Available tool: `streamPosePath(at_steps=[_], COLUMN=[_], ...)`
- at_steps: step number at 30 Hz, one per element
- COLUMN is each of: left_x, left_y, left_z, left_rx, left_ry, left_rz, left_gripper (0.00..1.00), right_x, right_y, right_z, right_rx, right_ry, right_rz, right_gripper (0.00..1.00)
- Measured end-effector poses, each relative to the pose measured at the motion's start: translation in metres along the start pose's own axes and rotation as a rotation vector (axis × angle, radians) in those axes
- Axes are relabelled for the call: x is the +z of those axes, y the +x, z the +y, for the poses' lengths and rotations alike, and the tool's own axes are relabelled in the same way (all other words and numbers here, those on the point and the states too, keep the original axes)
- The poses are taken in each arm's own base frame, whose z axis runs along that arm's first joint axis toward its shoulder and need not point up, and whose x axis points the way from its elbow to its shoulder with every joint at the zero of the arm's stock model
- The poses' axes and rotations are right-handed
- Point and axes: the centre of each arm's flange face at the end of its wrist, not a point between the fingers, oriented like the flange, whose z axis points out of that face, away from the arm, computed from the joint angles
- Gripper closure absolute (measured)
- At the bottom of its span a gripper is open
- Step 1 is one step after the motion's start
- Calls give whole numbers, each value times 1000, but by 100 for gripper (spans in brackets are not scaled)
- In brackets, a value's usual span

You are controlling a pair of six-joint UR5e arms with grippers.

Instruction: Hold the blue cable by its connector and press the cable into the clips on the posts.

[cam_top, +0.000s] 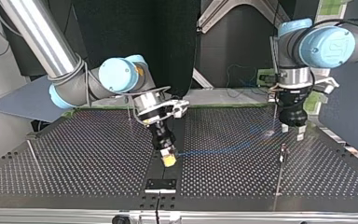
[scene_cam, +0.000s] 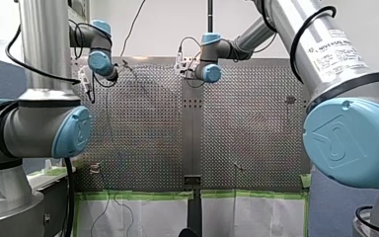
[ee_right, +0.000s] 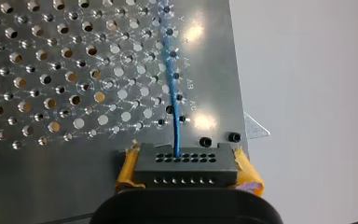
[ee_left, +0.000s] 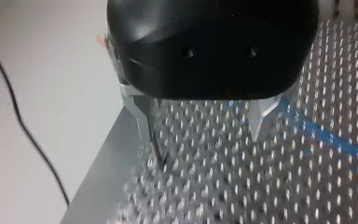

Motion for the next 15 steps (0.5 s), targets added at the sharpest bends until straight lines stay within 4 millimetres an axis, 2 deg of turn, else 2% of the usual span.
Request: streamPosePath(at_steps=[15], left_x=[-51], left_y=[-33], left_z=[-28], left_rx=[-8], left_ry=[77], left_rz=[28], left_gripper=[1], right_x=[-1], right_y=[-1], right_z=[-3], right_rx=[-3], right_ry=[4], right_rz=[-6], right_gripper=[100])
